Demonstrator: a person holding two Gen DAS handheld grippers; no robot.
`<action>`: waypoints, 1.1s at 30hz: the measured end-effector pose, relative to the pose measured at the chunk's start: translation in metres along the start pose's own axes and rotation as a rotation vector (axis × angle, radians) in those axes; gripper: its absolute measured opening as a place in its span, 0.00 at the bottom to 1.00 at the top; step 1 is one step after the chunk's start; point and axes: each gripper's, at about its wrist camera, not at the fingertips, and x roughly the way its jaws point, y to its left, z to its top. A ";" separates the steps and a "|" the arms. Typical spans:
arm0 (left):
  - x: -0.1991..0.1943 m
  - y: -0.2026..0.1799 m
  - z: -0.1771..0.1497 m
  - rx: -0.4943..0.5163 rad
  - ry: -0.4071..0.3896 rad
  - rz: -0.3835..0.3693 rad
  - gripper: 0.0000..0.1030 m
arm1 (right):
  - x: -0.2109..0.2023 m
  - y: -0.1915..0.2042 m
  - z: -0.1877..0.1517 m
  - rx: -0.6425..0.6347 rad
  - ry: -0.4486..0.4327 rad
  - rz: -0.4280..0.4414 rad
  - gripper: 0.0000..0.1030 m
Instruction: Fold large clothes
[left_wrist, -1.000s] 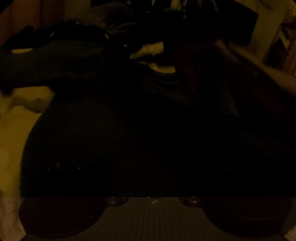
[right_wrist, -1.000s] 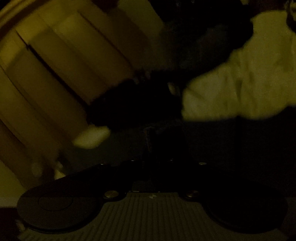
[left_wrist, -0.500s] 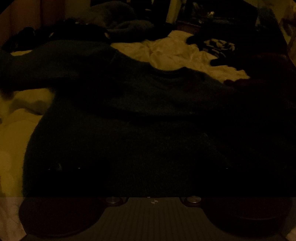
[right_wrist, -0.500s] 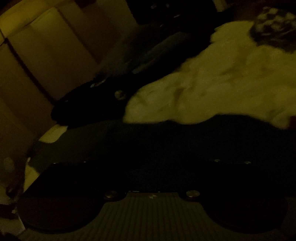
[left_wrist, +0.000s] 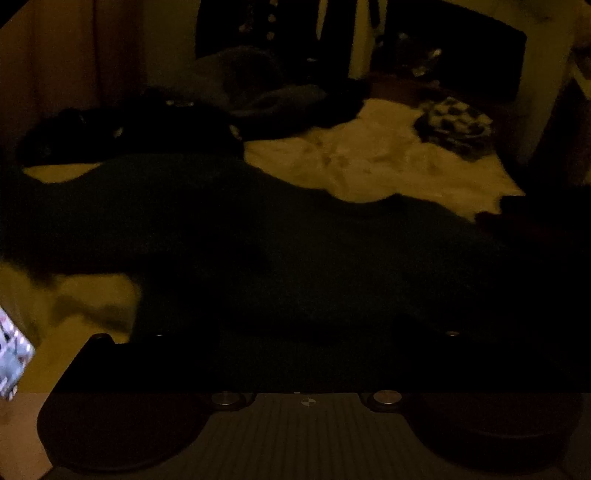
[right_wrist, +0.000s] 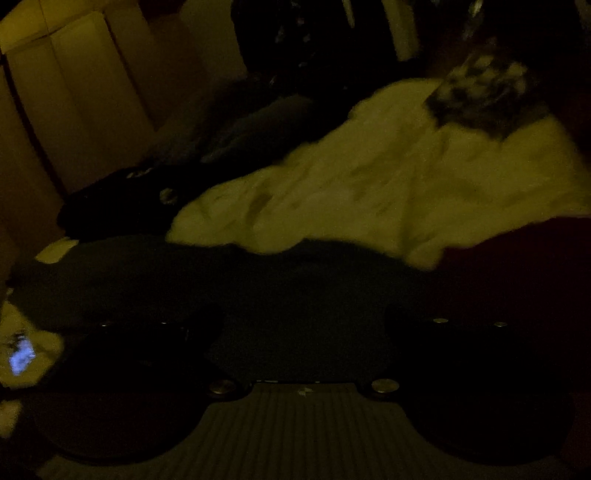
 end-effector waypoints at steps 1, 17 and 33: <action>0.009 0.002 0.007 -0.010 0.010 -0.004 1.00 | -0.005 -0.005 0.001 -0.009 -0.024 -0.018 0.93; 0.124 0.034 0.001 -0.015 0.078 0.163 1.00 | 0.015 -0.073 0.005 0.265 -0.035 0.054 0.72; 0.124 0.033 -0.008 -0.031 0.051 0.161 1.00 | 0.117 -0.029 0.003 0.085 0.310 -0.150 0.46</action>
